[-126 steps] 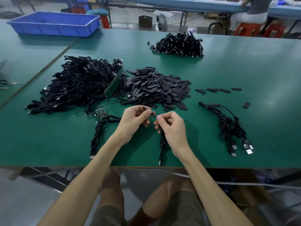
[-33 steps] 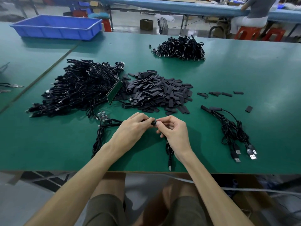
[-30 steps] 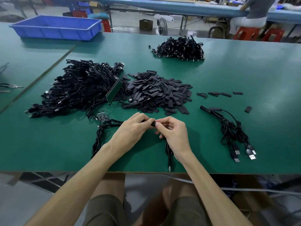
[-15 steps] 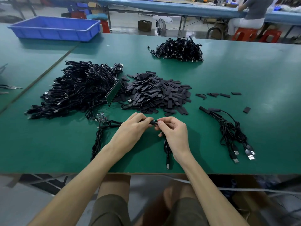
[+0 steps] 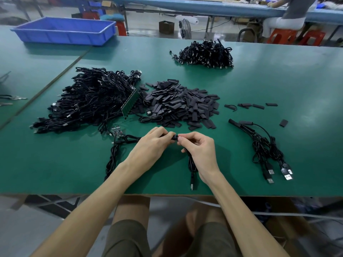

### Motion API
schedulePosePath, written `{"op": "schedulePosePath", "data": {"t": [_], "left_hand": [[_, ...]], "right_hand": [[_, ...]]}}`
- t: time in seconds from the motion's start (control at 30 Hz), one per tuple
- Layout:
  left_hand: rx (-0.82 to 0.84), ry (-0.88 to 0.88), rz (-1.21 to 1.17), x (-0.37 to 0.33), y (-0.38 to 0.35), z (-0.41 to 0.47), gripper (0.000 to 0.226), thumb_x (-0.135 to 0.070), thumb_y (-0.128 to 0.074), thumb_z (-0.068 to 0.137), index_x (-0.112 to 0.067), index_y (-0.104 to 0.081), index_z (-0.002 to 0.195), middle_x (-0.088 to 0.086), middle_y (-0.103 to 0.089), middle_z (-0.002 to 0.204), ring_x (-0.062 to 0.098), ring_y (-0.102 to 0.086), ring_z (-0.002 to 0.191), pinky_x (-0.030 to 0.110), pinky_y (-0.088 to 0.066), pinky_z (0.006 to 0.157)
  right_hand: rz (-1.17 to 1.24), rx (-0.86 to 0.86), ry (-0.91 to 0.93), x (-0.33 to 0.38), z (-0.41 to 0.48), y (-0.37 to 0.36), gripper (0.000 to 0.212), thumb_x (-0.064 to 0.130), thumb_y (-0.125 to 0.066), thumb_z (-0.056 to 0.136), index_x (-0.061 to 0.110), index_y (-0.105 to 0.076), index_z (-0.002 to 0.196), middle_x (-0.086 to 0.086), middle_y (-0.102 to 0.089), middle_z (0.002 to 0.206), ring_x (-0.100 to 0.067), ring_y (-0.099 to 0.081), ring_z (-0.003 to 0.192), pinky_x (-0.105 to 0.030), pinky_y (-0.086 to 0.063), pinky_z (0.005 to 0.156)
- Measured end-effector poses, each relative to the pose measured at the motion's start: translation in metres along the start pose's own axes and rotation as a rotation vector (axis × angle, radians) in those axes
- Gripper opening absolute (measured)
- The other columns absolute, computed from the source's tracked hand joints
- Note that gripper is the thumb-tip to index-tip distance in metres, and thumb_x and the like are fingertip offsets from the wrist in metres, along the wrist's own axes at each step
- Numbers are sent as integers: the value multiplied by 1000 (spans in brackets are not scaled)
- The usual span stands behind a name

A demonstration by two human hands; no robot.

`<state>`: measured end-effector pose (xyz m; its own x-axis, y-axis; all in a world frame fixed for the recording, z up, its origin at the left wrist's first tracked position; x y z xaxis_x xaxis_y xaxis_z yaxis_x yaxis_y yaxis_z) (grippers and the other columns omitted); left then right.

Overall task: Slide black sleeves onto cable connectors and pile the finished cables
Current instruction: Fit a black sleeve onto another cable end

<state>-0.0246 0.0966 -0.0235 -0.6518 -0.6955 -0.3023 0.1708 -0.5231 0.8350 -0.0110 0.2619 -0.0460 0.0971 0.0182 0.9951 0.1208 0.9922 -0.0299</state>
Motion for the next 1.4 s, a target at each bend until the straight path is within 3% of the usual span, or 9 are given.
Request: {"op": "schedulePosePath", "data": {"t": [0.33,0.67,0.77,0.9,1.0,1.23,1.4], "left_hand": [[-15,-23,4,2,-1,-1,19,-8,-63,97,-3,-68,115,10,-60,96,29,-58,86,46,-55,73],[-4,-56,-16,3,-3,-1,16,-1,-65,96,-2,-69,111,10,-60,92,27,-56,82,40,-53,73],[24,0,-69,7,-4,0,18,1,-64,95,-1,-71,112,9,-64,94,24,-58,82,30,-50,77],[30,191,-293,16,-3,3,18,4,-65,93,-1,-75,108,-6,-68,85,4,-61,69,6,-44,73],[49,300,-400,21,-3,4,19,5,-65,92,-4,-78,101,-22,-67,74,-3,-65,67,7,-47,66],[93,307,-421,23,-7,4,21,6,-61,93,-7,-77,100,-19,-69,73,-3,-64,66,9,-47,66],[51,316,-412,27,-7,3,17,-4,-75,86,-20,-77,92,-20,-71,77,1,-66,74,13,-49,69]], "right_hand": [[2,22,-20,1,1,1,10,4,-76,89,13,-81,89,-1,-79,83,-5,-68,68,-16,-53,63],[-15,54,6,-1,1,1,10,5,-76,90,13,-81,92,-1,-80,85,-6,-67,71,-18,-54,64],[-36,76,10,-3,2,0,11,6,-77,90,16,-81,92,-1,-79,84,-7,-66,71,-21,-54,66],[-57,102,29,-4,2,0,15,4,-78,89,19,-81,91,2,-77,80,-6,-64,69,-23,-53,67],[-80,103,45,-5,2,-1,14,2,-77,89,15,-81,93,2,-78,84,-5,-68,74,-20,-53,70],[-97,115,70,-6,3,-1,16,0,-77,89,14,-81,94,-1,-78,89,-6,-70,79,-20,-53,73],[-89,122,69,-7,4,-2,14,0,-76,89,12,-81,95,2,-78,87,-5,-70,79,-20,-52,74]]}}
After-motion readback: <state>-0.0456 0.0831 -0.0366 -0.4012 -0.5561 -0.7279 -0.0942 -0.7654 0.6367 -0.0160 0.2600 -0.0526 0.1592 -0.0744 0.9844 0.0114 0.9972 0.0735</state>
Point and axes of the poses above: each hand's wrist, its own z-axis towards the middle knuckle, its own y-axis out of the back of the hand, x = y × z, the point moved 3 cm from there along z, towards the middle knuckle
